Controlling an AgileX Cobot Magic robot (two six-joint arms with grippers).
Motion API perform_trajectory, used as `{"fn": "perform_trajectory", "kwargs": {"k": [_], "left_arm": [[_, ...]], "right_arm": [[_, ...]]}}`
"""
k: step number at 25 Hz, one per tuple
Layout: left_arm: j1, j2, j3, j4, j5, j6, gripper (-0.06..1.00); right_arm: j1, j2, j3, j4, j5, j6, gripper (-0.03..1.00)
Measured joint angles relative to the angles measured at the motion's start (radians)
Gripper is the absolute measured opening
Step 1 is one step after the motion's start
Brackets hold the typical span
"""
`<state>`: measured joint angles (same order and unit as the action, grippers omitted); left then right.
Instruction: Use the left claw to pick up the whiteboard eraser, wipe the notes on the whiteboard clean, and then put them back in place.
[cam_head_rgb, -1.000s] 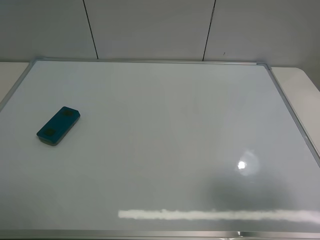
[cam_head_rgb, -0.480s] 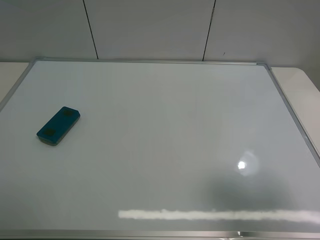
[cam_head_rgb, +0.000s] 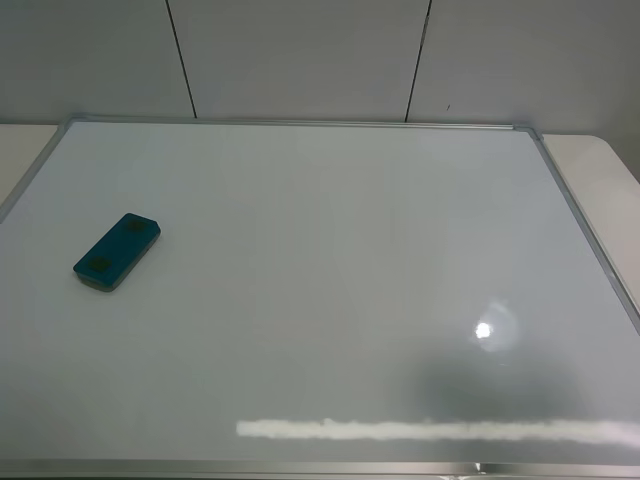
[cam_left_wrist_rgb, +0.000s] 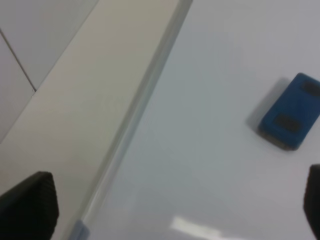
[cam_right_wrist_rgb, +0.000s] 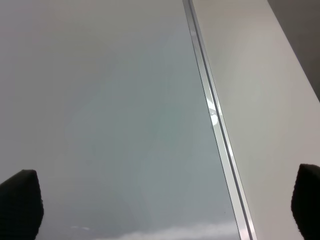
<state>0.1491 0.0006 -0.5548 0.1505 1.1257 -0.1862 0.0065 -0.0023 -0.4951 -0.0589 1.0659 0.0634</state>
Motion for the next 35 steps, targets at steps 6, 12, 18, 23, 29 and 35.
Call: {"fn": "perform_trajectory", "kwargs": {"k": [6, 12, 18, 23, 29, 35], "left_arm": [[-0.051, -0.004, 0.031, 0.004, -0.059, -0.007, 0.99], [-0.131, -0.004, 0.041, 0.018, -0.059, -0.014, 0.99], [-0.138, -0.004, 0.041, 0.019, -0.059, -0.014, 0.99], [-0.138, -0.004, 0.041, 0.02, -0.059, -0.014, 0.99], [-0.138, -0.004, 0.041, 0.02, -0.059, -0.014, 0.99], [-0.138, -0.004, 0.041, 0.02, -0.059, -0.014, 0.99]], "right_arm": [[0.0, 0.0, 0.0, 0.0, 0.0, 0.0, 0.99], [0.0, 0.0, 0.0, 0.0, 0.0, 0.0, 0.99], [0.0, 0.0, 0.0, 0.0, 0.0, 0.0, 0.99], [0.0, 0.0, 0.0, 0.0, 0.0, 0.0, 0.99], [0.0, 0.0, 0.0, 0.0, 0.0, 0.0, 0.99], [0.0, 0.0, 0.0, 0.0, 0.0, 0.0, 0.99]]}}
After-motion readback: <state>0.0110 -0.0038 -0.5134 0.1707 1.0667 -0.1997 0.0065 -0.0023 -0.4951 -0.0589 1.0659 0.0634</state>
